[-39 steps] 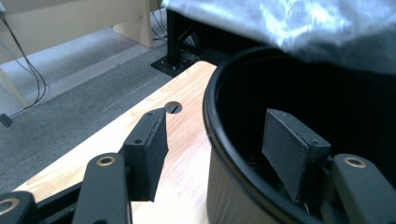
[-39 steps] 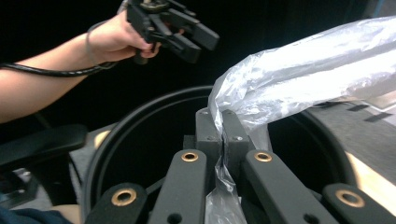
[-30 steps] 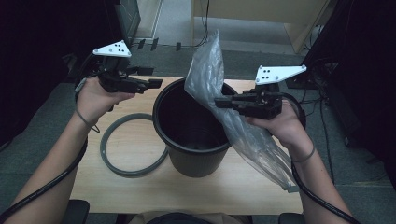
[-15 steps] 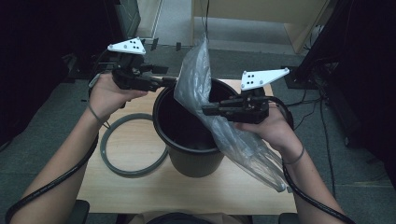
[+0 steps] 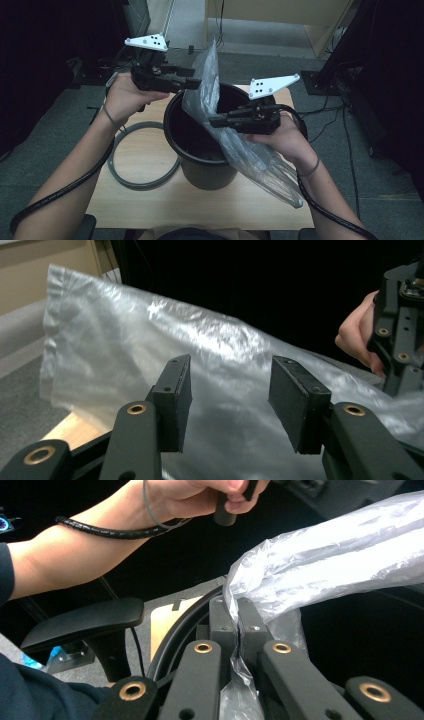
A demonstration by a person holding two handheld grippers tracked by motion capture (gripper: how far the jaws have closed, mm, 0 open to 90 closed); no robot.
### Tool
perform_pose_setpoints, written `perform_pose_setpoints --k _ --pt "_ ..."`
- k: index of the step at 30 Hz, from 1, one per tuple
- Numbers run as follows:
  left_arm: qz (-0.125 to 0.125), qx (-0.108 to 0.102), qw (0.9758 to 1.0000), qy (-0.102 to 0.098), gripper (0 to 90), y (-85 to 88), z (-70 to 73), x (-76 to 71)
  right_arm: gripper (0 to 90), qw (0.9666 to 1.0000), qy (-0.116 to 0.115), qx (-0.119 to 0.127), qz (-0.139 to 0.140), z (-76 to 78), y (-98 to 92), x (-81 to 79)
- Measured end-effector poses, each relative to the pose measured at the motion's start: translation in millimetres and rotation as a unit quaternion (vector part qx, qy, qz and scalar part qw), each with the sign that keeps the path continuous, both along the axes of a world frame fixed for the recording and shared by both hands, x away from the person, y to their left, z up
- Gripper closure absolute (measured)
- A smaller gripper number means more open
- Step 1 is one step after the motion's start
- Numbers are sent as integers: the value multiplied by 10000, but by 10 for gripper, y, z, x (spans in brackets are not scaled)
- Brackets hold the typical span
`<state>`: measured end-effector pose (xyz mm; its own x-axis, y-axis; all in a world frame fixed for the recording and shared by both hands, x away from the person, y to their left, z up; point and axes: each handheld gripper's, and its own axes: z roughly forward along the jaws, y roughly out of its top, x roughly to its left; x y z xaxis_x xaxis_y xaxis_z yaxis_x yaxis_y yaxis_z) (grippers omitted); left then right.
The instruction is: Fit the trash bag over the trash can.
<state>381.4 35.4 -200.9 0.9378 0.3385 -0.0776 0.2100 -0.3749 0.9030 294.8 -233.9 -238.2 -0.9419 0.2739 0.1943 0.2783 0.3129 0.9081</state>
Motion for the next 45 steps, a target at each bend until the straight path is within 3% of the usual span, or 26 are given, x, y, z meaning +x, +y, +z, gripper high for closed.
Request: perform_pose_setpoints --k 6,15,22,30,38,41,45 --pt "-56 91 9999 23 522 -110 -37 28 898 9999 -8 19 108 9 48 -17" --pt "-268 259 9992 127 542 -210 -222 0 898 9991 -199 297 229 124 39 -82" --pt "-447 401 9980 192 542 -250 -380 -76 898 9974 -458 551 33 274 -50 -109" --pt "-630 468 9967 208 541 -282 -432 -194 897 9950 -566 768 -283 380 -161 -94" --pt "-897 627 9938 180 532 -358 -477 -329 897 9926 -582 936 -501 436 -197 -26" --pt "-906 600 9940 162 525 -341 -491 -348 895 9923 -552 969 -543 448 -204 13" --pt "-795 527 9953 156 520 -272 -494 -314 883 9941 -442 844 -510 408 -173 45"
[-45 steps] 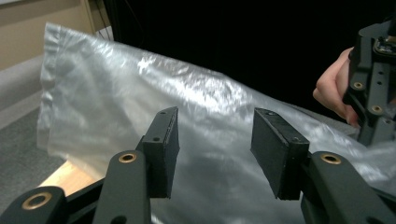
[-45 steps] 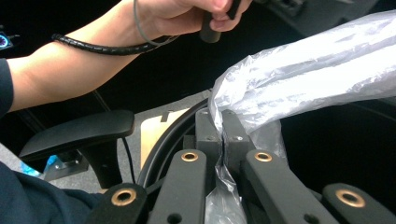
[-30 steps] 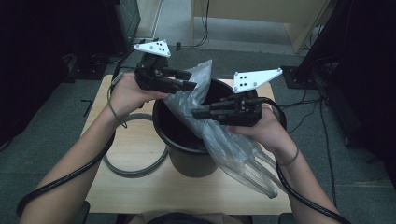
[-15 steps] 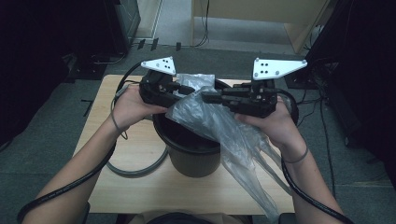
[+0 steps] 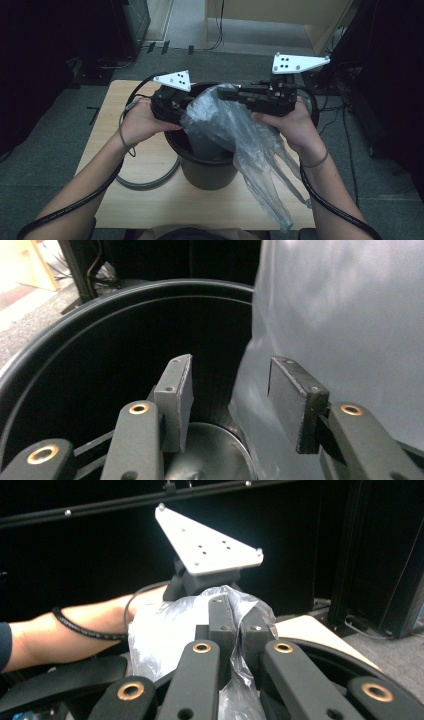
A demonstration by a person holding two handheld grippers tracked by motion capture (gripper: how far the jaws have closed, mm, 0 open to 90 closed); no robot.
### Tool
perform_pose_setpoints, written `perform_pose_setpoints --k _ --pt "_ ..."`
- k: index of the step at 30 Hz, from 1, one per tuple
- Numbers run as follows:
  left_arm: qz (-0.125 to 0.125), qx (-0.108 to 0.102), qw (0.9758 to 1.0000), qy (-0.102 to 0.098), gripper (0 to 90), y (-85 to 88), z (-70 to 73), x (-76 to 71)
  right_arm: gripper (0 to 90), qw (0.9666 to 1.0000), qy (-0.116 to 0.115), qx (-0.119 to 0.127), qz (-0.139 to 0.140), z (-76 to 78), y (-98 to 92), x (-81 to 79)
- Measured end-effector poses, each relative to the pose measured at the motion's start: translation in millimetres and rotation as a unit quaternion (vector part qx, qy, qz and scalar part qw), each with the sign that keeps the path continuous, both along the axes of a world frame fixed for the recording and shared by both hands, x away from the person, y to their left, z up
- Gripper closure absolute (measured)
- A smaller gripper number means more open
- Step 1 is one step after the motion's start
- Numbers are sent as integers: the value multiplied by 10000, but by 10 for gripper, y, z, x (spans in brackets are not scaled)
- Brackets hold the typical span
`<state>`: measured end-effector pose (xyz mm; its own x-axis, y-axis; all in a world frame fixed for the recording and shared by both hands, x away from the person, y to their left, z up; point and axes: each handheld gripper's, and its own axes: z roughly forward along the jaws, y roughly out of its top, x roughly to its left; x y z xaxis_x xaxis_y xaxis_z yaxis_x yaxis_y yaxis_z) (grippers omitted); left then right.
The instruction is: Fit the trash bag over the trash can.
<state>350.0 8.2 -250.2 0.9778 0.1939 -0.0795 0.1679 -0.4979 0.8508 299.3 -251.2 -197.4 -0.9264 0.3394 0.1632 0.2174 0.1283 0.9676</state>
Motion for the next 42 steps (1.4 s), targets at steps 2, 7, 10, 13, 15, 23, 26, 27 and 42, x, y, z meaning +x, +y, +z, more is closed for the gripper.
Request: perform_pose_setpoints --k 2,7,10,13,15,23,26,27,42 --pt "112 -5 9999 -24 513 47 3 23 874 9999 26 -100 29 -33 19 0" --pt "407 -166 9990 -30 503 212 34 101 764 9992 86 -395 58 -110 24 19" --pt "513 -218 9984 -77 491 287 56 120 623 9984 147 -546 78 -153 13 39" --pt "597 -258 9978 -131 478 342 82 129 459 9971 256 -709 104 -204 9 57" --pt "612 -297 9976 -153 475 365 91 130 437 9964 343 -777 81 -242 -4 67" --pt "579 -372 9974 -217 451 385 82 106 398 9941 571 -921 -67 -345 -117 89" --pt "572 -388 9974 -225 448 390 75 99 378 9937 622 -934 -77 -398 -151 91" --pt "569 -394 9973 -224 447 392 73 98 369 9934 651 -947 -46 -434 -159 93" --pt "259 -438 9985 -207 404 344 -11 -38 499 9965 558 -606 -122 -594 -273 29"
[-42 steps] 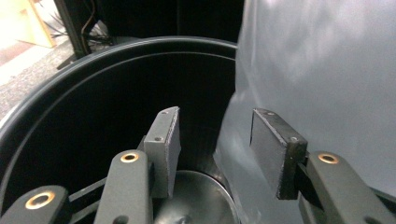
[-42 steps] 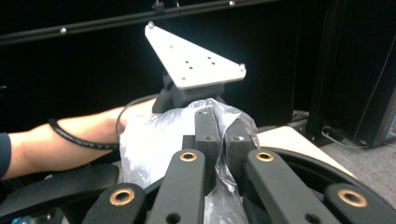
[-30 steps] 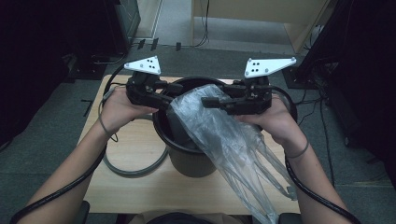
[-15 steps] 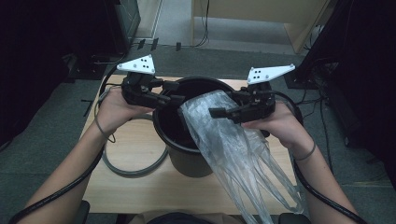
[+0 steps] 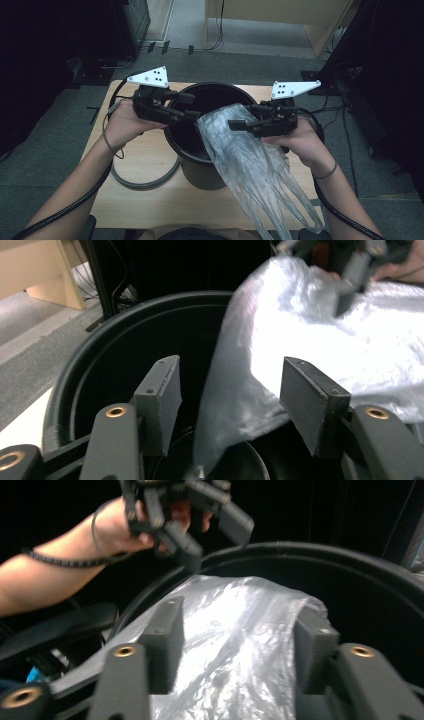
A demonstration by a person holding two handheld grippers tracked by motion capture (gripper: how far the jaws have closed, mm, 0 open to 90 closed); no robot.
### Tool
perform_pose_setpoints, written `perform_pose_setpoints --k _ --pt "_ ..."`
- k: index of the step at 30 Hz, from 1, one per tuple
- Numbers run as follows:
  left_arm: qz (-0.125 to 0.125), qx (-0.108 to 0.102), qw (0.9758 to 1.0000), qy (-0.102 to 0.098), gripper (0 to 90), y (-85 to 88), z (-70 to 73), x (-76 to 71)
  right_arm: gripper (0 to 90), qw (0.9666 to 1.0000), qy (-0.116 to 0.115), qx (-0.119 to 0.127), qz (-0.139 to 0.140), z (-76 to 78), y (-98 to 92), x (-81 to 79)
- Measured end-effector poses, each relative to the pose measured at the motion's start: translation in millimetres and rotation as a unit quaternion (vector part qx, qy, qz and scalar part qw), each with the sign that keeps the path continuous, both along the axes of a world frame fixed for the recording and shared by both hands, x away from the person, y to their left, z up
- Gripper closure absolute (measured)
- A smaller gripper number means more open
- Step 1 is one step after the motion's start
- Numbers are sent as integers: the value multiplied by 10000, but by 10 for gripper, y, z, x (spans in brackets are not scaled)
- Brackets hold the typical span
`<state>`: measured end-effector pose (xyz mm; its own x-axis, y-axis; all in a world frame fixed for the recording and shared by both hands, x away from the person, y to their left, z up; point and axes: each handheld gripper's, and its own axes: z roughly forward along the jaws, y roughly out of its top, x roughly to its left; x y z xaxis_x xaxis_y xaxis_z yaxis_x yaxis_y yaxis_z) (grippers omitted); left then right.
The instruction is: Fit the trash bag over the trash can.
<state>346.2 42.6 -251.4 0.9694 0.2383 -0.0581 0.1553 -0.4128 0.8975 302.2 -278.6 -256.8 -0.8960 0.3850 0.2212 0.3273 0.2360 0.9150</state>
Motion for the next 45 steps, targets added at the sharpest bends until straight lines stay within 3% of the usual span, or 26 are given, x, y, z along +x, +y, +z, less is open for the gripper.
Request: perform_pose_setpoints --k 5,11,17,18,21,26,28,31,40,45 --pt "-68 -58 9999 -124 387 63 -1 -72 538 9995 35 203 -256 59 -21 47" --pt "-142 -82 9993 -335 347 55 -11 -124 542 9984 145 427 -336 81 1 105" --pt "-180 -34 9995 -248 330 -57 -31 -102 547 9986 146 462 -218 92 139 134" --pt "-176 10 9997 -190 353 -74 -34 -99 548 9986 157 470 -190 98 162 135" --pt "-129 95 9999 -33 530 -100 -43 -79 548 9989 137 432 -148 109 212 141" --pt "-100 175 9998 80 798 -121 -53 -81 547 9989 175 405 -136 91 222 149" --pt "-81 229 9996 168 860 -123 -55 -68 542 9990 170 388 -155 82 210 147" --pt "-96 260 9992 279 884 -106 -65 -40 531 9989 181 376 -195 69 167 138" --pt "75 144 9996 239 882 47 -85 32 509 9977 184 448 -479 36 -60 108" --pt "183 121 9994 281 880 115 -111 89 524 9978 41 316 -587 1 -168 70"
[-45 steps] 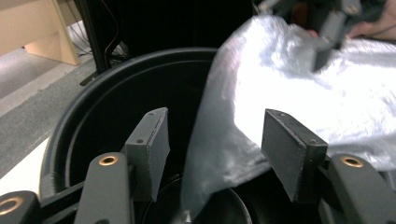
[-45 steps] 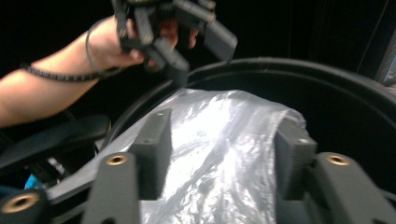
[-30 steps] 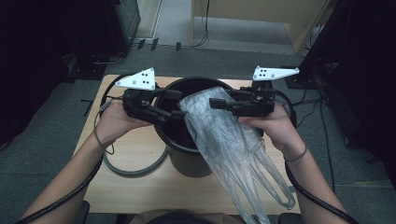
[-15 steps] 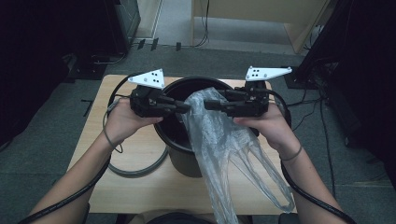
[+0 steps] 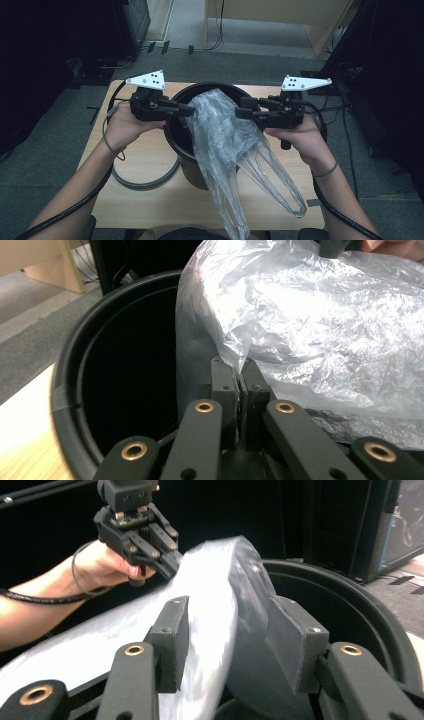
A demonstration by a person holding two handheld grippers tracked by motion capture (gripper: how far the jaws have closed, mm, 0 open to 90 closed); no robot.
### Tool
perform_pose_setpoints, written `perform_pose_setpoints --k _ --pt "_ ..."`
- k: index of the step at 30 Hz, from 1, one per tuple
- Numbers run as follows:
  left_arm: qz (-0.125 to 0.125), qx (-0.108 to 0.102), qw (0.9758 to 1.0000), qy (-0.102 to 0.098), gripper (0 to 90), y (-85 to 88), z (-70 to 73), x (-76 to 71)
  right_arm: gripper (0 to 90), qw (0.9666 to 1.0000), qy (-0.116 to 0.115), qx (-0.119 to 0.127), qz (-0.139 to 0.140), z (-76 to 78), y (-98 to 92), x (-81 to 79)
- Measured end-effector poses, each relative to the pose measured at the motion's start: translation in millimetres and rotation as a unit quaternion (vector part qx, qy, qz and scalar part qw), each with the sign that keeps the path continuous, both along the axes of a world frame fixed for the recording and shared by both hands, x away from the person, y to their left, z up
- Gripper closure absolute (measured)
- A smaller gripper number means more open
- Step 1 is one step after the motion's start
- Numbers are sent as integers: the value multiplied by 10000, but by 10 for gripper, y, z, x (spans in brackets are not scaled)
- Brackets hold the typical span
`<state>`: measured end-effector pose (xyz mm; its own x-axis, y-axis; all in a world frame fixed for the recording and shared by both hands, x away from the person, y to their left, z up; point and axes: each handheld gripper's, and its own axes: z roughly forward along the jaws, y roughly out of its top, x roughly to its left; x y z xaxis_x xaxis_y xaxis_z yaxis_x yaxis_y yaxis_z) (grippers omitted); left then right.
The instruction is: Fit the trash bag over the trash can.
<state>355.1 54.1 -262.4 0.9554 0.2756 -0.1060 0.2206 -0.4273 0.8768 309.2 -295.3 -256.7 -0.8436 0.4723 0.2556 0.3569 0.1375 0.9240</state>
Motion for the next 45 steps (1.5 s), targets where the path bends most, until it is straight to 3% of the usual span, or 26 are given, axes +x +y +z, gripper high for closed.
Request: perform_pose_setpoints --k 5,14,18,26,32,43,45 --pt "111 -91 9999 92 878 76 -33 61 545 9998 -150 -67 -67 -47 -130 -46" --pt "152 -144 9997 145 869 133 -46 68 607 9977 -410 -458 -303 -178 -376 -129" --pt "217 -124 9997 26 696 112 -24 40 607 9976 -486 -458 -163 -230 -353 -187" --pt "217 -248 9992 -220 501 191 37 -47 584 9968 -632 -488 57 -261 -269 -290" --pt "126 -232 9991 -342 468 272 60 -133 557 9953 -755 -579 184 -295 -255 -356" --pt "-55 -266 9993 -254 431 294 -84 -313 439 9920 -956 -711 419 -369 -224 -485" --pt "-72 -239 9993 -261 429 298 -106 -355 433 9919 -1010 -633 433 -384 -228 -531"
